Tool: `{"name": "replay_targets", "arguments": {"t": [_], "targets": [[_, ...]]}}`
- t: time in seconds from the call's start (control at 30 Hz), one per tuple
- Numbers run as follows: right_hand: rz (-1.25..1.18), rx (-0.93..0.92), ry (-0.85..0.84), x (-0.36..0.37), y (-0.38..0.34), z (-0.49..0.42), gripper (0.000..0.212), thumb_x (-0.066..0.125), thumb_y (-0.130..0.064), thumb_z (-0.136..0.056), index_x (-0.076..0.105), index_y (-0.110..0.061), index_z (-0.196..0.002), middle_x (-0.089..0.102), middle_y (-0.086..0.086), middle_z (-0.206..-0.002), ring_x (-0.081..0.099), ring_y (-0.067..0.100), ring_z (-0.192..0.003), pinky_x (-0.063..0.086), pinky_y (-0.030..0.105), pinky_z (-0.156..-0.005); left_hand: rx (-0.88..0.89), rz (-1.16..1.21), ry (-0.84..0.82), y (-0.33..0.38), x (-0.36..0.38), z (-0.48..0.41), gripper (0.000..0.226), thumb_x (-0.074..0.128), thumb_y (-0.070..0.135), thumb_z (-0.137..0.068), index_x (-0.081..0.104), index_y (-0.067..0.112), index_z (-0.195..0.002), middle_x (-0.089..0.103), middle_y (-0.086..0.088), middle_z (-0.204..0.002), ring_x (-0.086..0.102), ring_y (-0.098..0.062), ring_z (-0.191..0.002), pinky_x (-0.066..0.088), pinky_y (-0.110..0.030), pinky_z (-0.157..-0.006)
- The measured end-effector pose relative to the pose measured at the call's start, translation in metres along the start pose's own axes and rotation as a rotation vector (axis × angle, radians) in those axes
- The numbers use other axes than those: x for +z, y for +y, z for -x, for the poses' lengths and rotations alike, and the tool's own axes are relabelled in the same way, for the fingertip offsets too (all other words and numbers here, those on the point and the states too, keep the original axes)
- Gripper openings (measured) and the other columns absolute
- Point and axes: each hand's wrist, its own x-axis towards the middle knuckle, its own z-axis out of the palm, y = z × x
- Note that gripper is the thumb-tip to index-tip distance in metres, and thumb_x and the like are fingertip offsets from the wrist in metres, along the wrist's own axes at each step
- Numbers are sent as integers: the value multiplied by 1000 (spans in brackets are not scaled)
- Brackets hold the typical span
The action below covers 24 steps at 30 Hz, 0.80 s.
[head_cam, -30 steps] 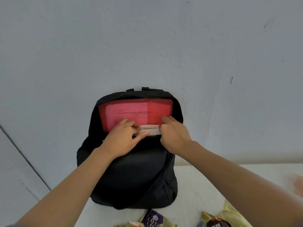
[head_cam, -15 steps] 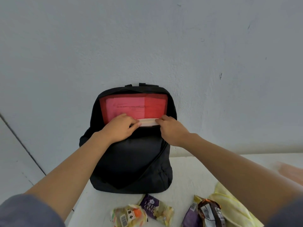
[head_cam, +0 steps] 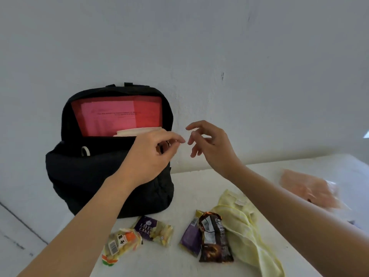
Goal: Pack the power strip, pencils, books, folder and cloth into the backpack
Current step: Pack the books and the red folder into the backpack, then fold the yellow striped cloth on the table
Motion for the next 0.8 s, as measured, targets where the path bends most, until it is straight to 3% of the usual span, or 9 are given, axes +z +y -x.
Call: {"name": "replay_targets", "arguments": {"t": [0.07,0.2,0.27,0.37,0.43,0.57,0.63,0.7,0.8], "targets": [[-7,29,15,-21,8,13,18,51,-12,-103,67,-18,-106,67,3,-80,67,21,-58,50,45,-58,-63,85,-19,15,23,6,16,67,21,-97,78,31,-103,70,15,-91,64,-12,-83,51,-17,-71],[-22,132,64,-53,52,57,18,51,-12,-103,67,-22,-100,66,1,-75,66,20,-58,49,39,-59,-254,215,-176,33,95,29,17,65,23,-99,71,37,-107,66,14,-97,62,-4,-92,51,-15,-75],[75,191,65,-65,86,88,19,53,-13,-101,67,-26,-98,67,-2,-73,65,13,-62,50,32,-62,-340,196,-286,39,143,46,21,60,24,-101,63,37,-116,60,12,-114,57,2,-107,49,-14,-87],[343,213,-38,-81,138,126,15,55,-17,-99,66,-26,-105,64,-12,-80,59,5,-76,40,13,-64,-470,104,-438,37,199,69,34,55,22,-102,52,35,-133,46,11,-133,51,-8,-123,45,-25,-104],[469,161,-134,-105,166,144,17,55,-18,-98,63,-26,-111,60,-14,-90,54,2,-86,36,13,-70,-521,33,-489,41,227,78,41,54,23,-101,46,33,-140,41,10,-137,49,-10,-126,42,-29,-108],[496,131,-326,-137,198,162,24,51,-32,-101,55,-30,-125,58,-14,-112,51,4,-107,40,20,-90,-603,-69,-491,47,259,87,60,54,27,-102,29,28,-156,34,4,-150,42,-13,-135,33,-21,-107],[501,95,-403,-147,211,171,32,48,-40,-102,52,-29,-131,57,-12,-123,50,8,-115,40,24,-98,-619,-110,-469,52,272,86,64,56,24,-101,27,27,-159,40,1,-151,44,-15,-136,32,-18,-103],[536,6,-447,-156,225,180,39,45,-45,-102,50,-26,-136,53,-10,-132,46,11,-123,33,21,-103,-623,-106,-403,60,286,85,63,60,19,-98,35,25,-156,50,-1,-148,49,-17,-134,36,-18,-103],[575,-100,-478,-164,239,191,49,42,-48,-102,46,-20,-142,50,-5,-139,43,15,-129,33,25,-110,-651,-135,-268,72,303,85,55,64,14,-92,53,20,-145,61,-3,-139,57,-22,-128,44,-29,-105]]}}
